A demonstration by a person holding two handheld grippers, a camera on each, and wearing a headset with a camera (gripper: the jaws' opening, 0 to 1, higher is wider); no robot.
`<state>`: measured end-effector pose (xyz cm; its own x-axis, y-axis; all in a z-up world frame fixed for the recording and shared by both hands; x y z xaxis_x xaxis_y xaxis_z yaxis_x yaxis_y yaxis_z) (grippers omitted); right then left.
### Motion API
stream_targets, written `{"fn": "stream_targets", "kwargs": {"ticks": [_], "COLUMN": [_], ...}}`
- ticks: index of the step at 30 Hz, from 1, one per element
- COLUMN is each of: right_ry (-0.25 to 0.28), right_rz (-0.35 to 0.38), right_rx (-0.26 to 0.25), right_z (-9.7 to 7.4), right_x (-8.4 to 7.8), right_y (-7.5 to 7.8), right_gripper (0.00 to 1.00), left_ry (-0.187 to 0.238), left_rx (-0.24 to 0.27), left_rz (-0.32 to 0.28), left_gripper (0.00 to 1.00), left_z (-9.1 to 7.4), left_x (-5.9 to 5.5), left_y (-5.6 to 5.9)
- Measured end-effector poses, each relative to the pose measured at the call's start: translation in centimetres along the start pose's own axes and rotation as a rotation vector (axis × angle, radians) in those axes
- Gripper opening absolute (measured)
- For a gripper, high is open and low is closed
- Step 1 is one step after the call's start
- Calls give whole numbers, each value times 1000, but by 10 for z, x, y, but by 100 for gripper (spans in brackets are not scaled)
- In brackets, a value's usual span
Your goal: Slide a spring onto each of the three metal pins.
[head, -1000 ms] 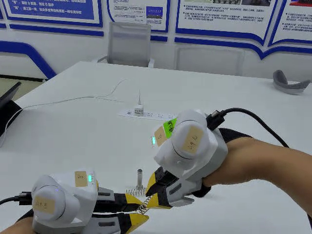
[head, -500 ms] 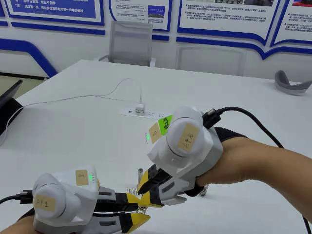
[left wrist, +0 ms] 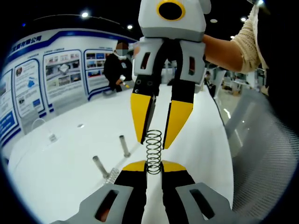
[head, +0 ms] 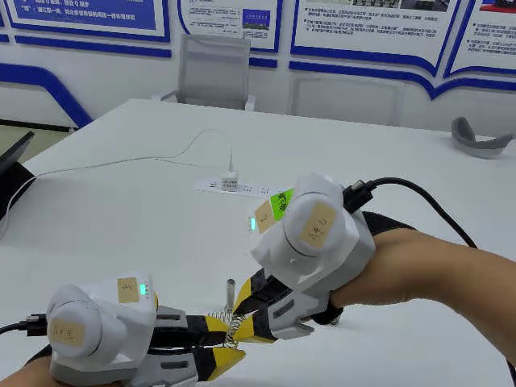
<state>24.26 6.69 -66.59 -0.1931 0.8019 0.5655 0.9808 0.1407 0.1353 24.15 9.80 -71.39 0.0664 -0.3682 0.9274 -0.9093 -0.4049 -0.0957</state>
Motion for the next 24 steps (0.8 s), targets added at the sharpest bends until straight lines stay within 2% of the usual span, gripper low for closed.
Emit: {"fn": "stream_targets", "kwargs": {"ticks": [11, 24], "right_ry": [40, 42], "right_rz": [34, 51], "right_rx": [14, 2], "right_z": [1, 0], "right_x": [7, 7], "right_y": [-1, 2], "right_gripper": [12, 12], "left_ry": [6, 18], "left_rx": [2, 25], "left_rz": [1, -5], "left_gripper": [11, 13], "left_z": [-1, -4], "left_x": [1, 3], "left_y": [0, -5]}}
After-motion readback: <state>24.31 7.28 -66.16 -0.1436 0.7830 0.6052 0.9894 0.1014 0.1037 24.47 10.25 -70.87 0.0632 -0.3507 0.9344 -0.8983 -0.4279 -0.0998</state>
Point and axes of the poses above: the centre of the closed fingertips' face, and the gripper's own axes: z roughly forward along the fingers, y roughly to its right, x roughly out of its top, the point moved 4 cm from there along -z, roughly backward along the fingers, and after that the axes turned 4 degrees about x, right-handed, at the moved point
